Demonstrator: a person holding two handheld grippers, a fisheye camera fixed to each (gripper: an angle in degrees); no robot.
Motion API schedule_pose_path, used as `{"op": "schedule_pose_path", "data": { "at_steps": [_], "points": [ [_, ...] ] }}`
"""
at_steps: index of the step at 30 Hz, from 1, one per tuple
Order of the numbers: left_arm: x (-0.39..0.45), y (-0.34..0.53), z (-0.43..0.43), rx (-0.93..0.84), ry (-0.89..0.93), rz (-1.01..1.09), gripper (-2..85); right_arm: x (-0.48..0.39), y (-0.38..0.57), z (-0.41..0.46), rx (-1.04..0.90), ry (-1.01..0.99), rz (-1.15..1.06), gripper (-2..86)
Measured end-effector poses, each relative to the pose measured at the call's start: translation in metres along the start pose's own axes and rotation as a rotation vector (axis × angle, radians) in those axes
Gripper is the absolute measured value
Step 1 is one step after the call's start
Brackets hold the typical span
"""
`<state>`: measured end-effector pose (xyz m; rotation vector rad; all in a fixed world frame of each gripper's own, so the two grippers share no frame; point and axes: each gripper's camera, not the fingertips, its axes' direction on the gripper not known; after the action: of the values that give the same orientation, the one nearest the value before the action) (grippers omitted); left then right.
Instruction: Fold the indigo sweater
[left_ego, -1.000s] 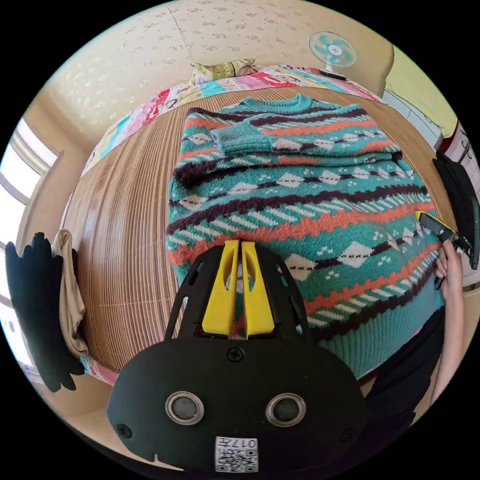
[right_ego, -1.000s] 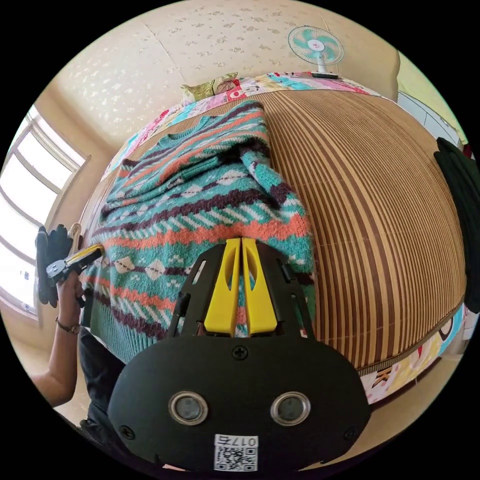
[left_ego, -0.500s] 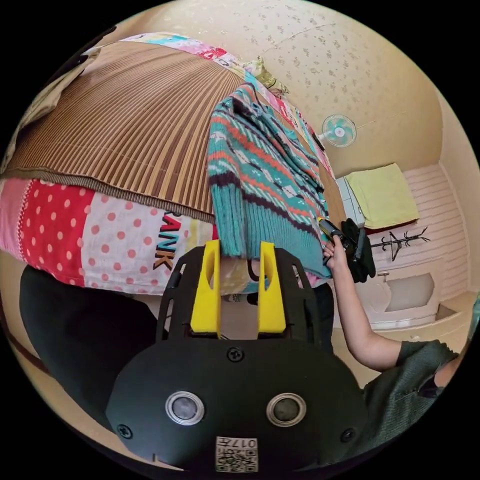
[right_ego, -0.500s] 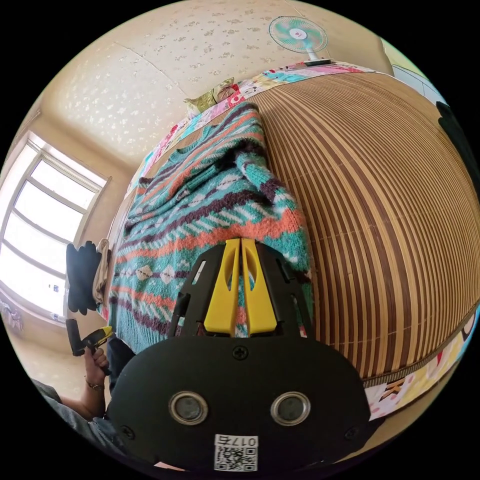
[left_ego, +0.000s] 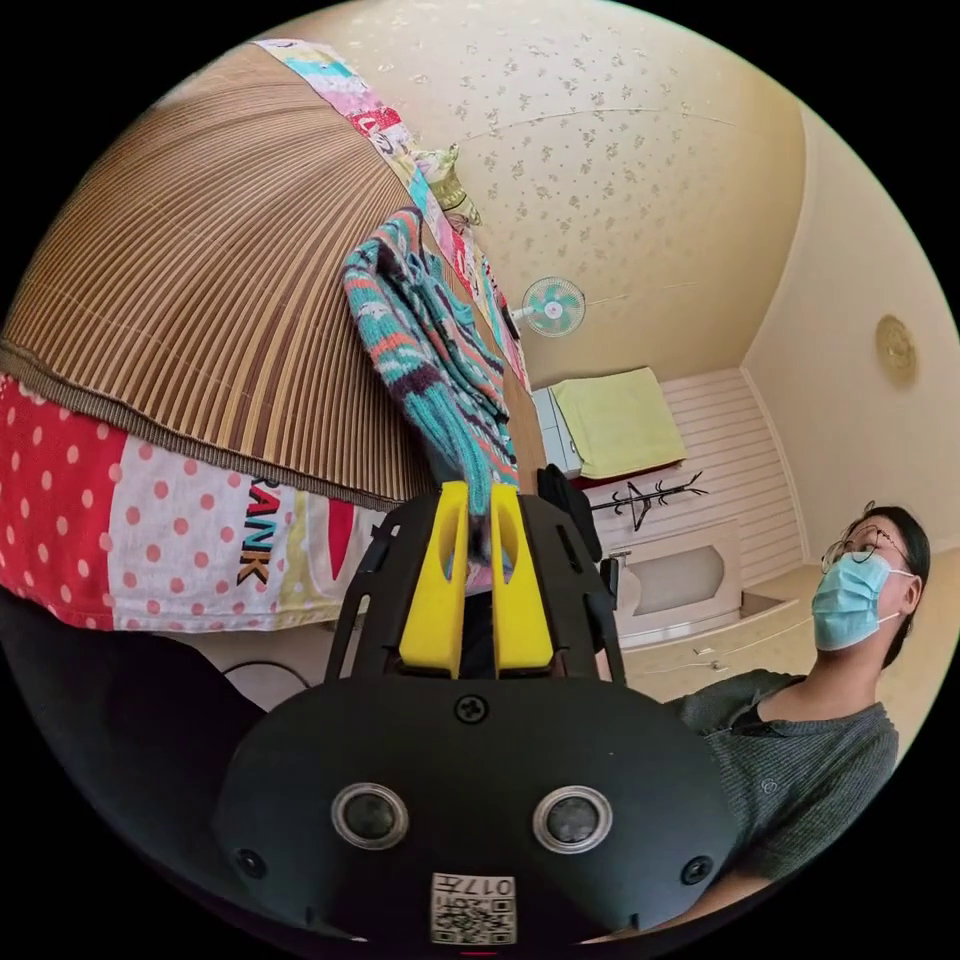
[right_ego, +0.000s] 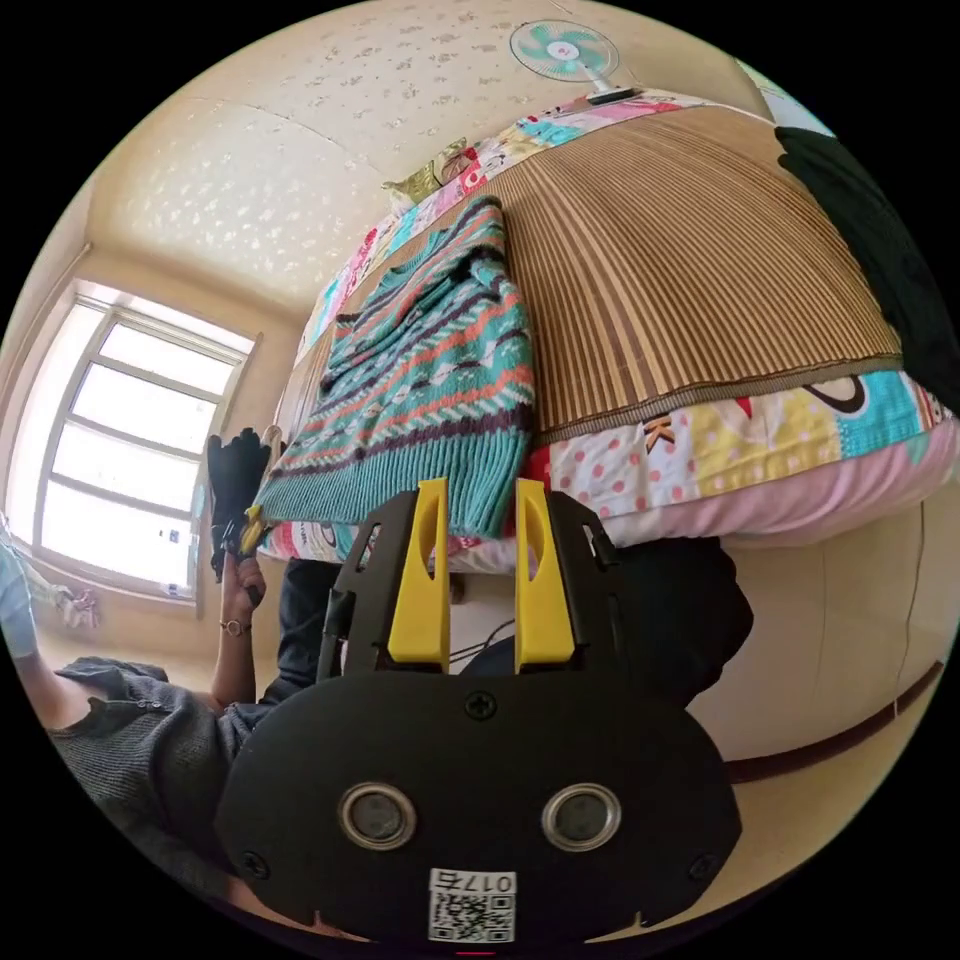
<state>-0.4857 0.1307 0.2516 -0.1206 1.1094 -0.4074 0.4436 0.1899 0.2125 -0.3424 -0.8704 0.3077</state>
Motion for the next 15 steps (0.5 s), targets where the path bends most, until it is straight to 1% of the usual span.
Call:
{"op": "schedule_pose_path", "data": {
  "at_steps": [1, 3, 4, 5, 6, 7, 8, 10, 11, 12, 13, 14, 15],
  "points": [
    [-0.003, 0.001, -0.001, 0.004, 0.012, -0.011, 4.1, 0.005, 0.002, 0.009, -0.025, 0.033, 0.025, 11.2],
    [-0.018, 0.003, -0.006, 0.026, 0.09, -0.063, 4.0, 0.01, 0.0, 0.019, -0.057, 0.024, 0.036, 11.0],
    [-0.021, 0.003, -0.007, 0.027, 0.117, -0.073, 4.0, 0.013, -0.002, 0.02, -0.051, -0.036, 0.026, 8.8],
    [-0.026, 0.002, -0.009, 0.026, 0.179, -0.086, 4.0, 0.014, -0.004, 0.015, -0.03, -0.126, 0.002, 4.8],
    [-0.025, 0.0, -0.014, 0.028, 0.25, -0.074, 3.9, 0.014, -0.006, 0.01, -0.015, -0.185, -0.022, 4.5],
    [-0.022, -0.002, -0.018, 0.032, 0.285, -0.055, 3.9, 0.01, -0.007, -0.01, 0.054, -0.324, -0.097, 3.9],
    [-0.012, -0.004, -0.028, 0.048, 0.343, 0.001, 3.9, 0.006, -0.004, -0.037, 0.165, -0.468, -0.188, 3.5],
    [0.011, -0.005, -0.049, 0.095, 0.409, 0.124, 3.9, -0.002, 0.005, -0.079, 0.305, -0.638, -0.321, 3.2],
    [0.027, -0.002, -0.065, 0.143, 0.484, 0.215, 3.9, -0.008, 0.015, -0.107, 0.397, -0.717, -0.415, 3.1],
    [0.039, 0.003, -0.081, 0.189, 0.582, 0.303, 3.9, -0.011, 0.02, -0.12, 0.435, -0.754, -0.459, 3.0],
    [0.044, 0.005, -0.087, 0.206, 0.636, 0.342, 3.9, -0.015, 0.03, -0.142, 0.501, -0.836, -0.539, 2.9],
    [0.053, 0.009, -0.096, 0.226, 0.749, 0.42, 3.9, -0.015, 0.038, -0.159, 0.546, -0.914, -0.603, 2.8],
    [0.06, 0.014, -0.1, 0.223, 0.832, 0.483, 3.9, -0.015, 0.04, -0.165, 0.563, -0.94, -0.617, 2.8]
  ]
}}
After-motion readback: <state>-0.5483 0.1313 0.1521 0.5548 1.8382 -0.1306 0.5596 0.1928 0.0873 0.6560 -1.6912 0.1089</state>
